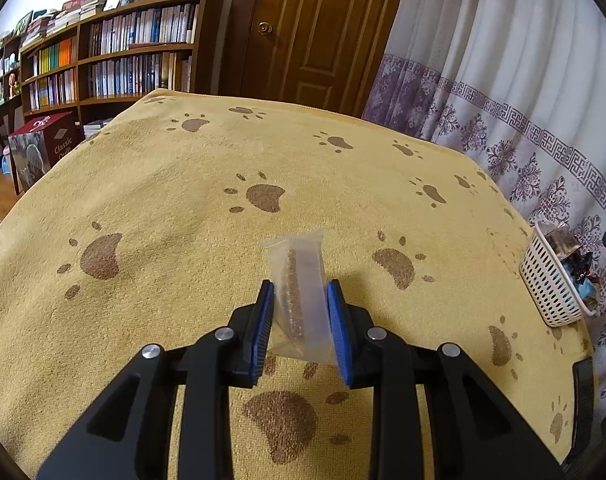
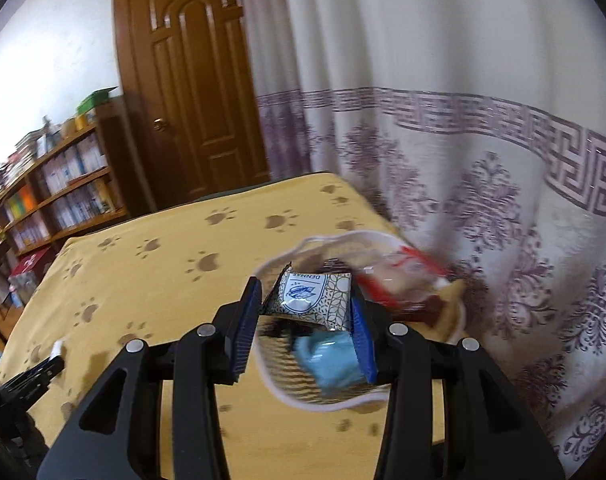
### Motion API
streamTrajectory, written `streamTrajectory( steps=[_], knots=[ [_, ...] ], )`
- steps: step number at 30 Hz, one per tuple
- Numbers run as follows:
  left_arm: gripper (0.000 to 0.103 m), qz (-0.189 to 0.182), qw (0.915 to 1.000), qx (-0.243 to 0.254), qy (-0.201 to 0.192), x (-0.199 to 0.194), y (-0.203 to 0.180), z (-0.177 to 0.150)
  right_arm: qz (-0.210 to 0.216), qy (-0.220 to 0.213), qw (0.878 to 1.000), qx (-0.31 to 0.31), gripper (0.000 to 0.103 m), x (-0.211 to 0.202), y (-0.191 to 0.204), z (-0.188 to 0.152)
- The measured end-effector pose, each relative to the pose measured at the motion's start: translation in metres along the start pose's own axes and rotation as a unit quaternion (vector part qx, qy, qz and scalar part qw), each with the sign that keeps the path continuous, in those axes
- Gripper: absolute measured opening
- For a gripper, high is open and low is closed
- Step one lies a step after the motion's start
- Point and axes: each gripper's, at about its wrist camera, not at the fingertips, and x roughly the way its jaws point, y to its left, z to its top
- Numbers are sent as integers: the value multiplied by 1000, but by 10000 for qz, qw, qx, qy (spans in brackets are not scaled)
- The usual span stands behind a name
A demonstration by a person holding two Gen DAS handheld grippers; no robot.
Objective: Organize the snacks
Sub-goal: 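Carry the silver-blue packet into the basket and release it with the right tool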
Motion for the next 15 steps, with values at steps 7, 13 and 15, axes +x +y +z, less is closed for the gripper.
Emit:
streamTrajectory(
  steps=[7, 13, 15],
  knots=[
    [28, 8, 10000, 35, 42, 3, -3, -1, -240, 132, 9995, 185, 48, 30, -27, 4],
    [28, -55, 9999, 69, 108, 5, -4, -4, -209, 66, 9987, 461, 57, 27, -43, 1],
    [28, -94, 9999, 47, 124, 4, -4, -4, -186, 42, 9987, 480, 57, 22, -45, -2]
  ],
)
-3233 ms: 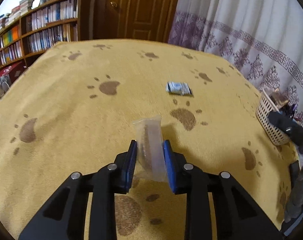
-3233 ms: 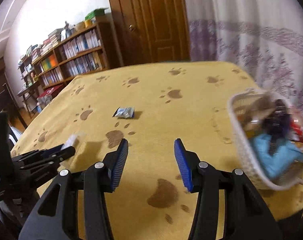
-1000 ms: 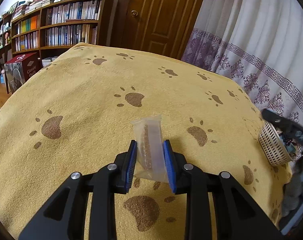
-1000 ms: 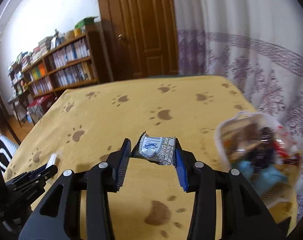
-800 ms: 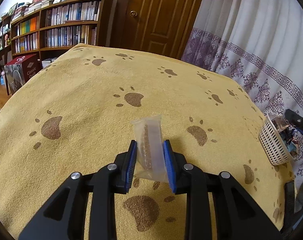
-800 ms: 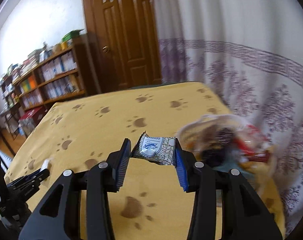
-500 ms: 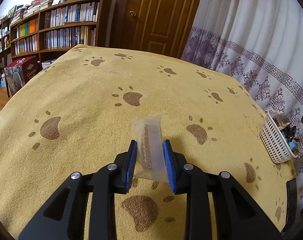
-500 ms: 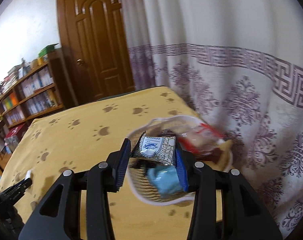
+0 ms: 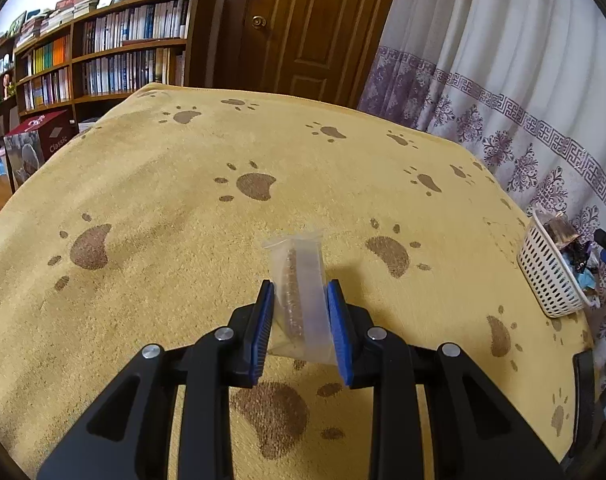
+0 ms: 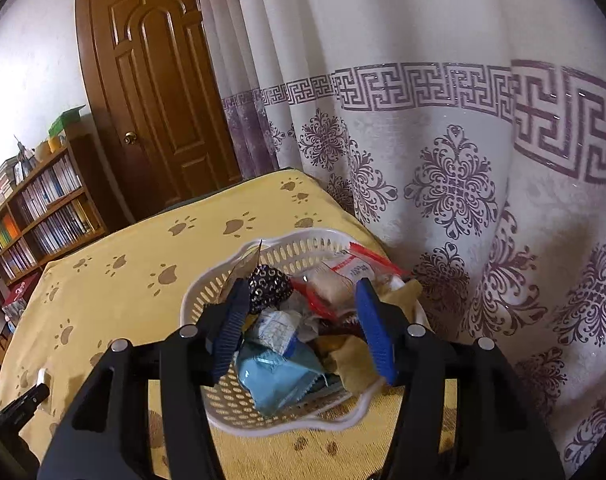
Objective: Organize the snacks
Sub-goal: 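Carry the silver-blue packet into the basket and release it with the right tool, then carry the clear-wrapped biscuit stick into the basket and release it with the left tool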
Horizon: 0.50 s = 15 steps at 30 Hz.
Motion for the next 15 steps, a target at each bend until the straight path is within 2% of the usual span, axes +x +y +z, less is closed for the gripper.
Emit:
streamTrajectory(
  steps=[6, 15],
  knots=[
    [28, -129, 9999, 46, -47, -10, -9, 4, 104, -110, 9997, 191, 57, -21, -13, -11],
    [28, -433, 9976, 520, -170, -28, -57, 11, 313, -221, 9988, 296, 57, -43, -23, -30]
  ],
)
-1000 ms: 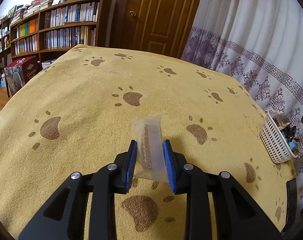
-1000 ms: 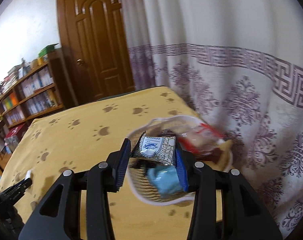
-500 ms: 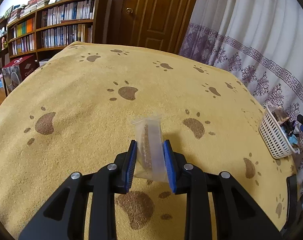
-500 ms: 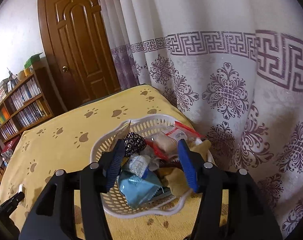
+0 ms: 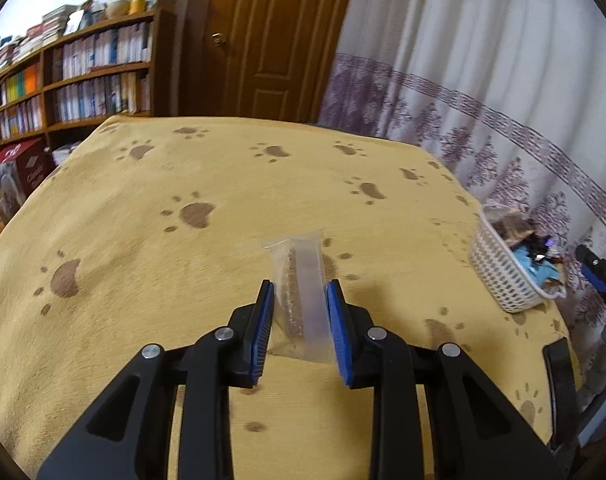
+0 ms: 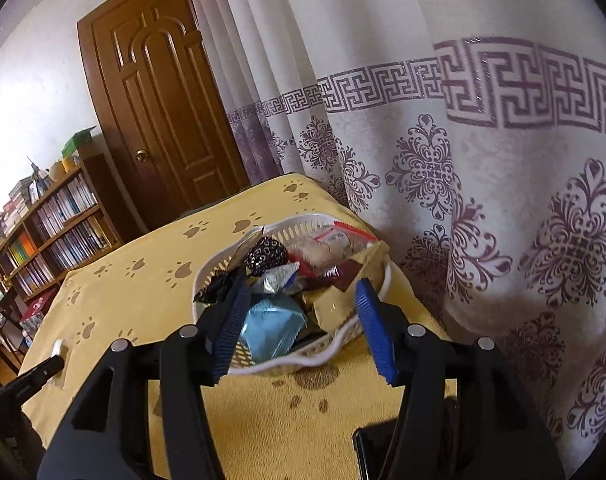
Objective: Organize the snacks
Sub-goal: 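Carry the clear-wrapped biscuit stick into the basket and release it with the left tool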
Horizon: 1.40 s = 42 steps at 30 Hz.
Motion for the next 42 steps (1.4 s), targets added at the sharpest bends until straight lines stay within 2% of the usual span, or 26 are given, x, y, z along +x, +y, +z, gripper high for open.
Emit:
streamTrajectory(
  steps=[4, 10, 17, 23, 30, 42],
  knots=[
    [28, -146, 9997, 186, 9, 0, -24, 6, 113, -16, 9999, 22, 57, -5, -4, -6],
    [28, -626, 9971, 414, 130, 5, -68, 18, 267, -29, 9996, 95, 58, -10, -14, -16],
    [28, -1091, 9894, 948, 146, 15, -143, 27, 489, 40, 9983, 328, 58, -12, -32, -23],
    [28, -1524, 9810, 1098, 485, 37, -194, 26, 618, 9, 9968, 497, 58, -17, -47, -23],
    [28, -1545, 9782, 1209, 674, 61, -229, 25, 727, -49, 9955, 615, 58, -20, -55, -20],
    [28, -1559, 9797, 1077, 658, 87, -243, 37, 788, -29, 9948, 649, 58, -23, -54, -25]
  ],
)
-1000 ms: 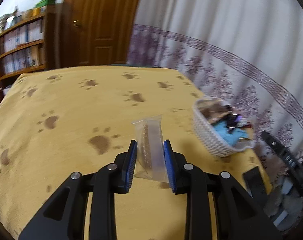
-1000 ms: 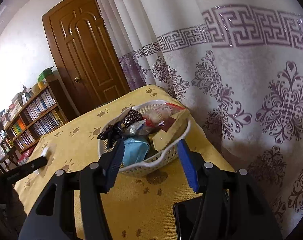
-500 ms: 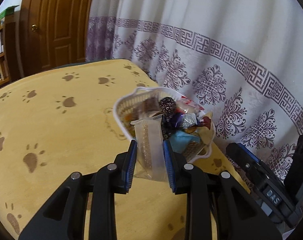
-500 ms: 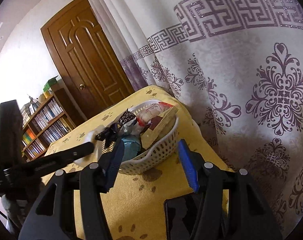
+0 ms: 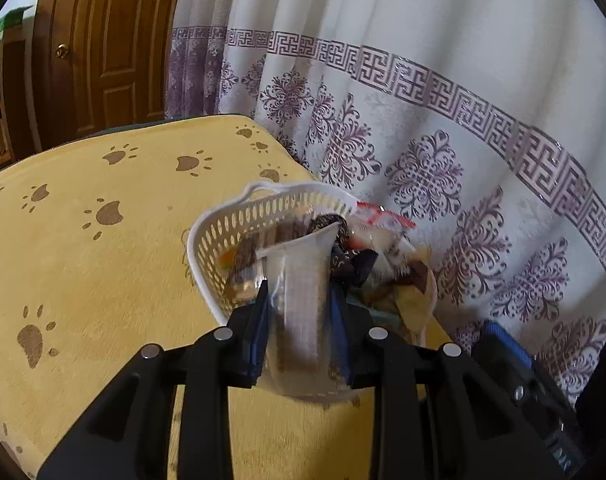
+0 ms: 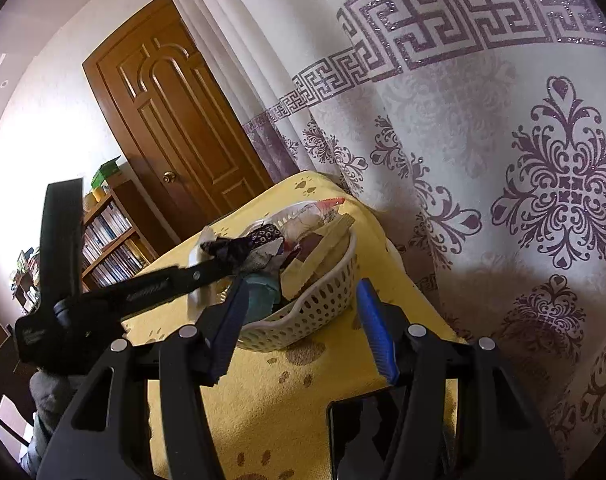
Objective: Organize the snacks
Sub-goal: 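Carry the clear-wrapped biscuit stick into the basket and release it with the left tool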
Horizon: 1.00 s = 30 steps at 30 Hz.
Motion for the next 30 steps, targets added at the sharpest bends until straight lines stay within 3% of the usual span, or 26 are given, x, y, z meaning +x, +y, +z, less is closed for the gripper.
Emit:
streamTrajectory(
  steps=[8, 13, 20, 26, 30],
  knots=[
    [29, -86, 9988, -272, -401, 2, 10, 7, 50, 27, 9999, -93, 58, -2, 10, -3],
    [35, -115, 9990, -186, -400, 3, 10, -3, 32, 34, 9999, -102, 58, -4, 11, -5],
    [65, -144, 9987, -28, -480, -9, 7, -10, 3, 28, 10000, -94, 58, -7, 12, -6],
    [66, -177, 9985, -41, -520, -17, 12, -9, 9, 16, 9999, -139, 58, -10, 15, -6],
    [74, -118, 9979, -91, -624, -23, 17, -9, 9, 21, 9999, -141, 58, -11, 16, -7]
  ],
)
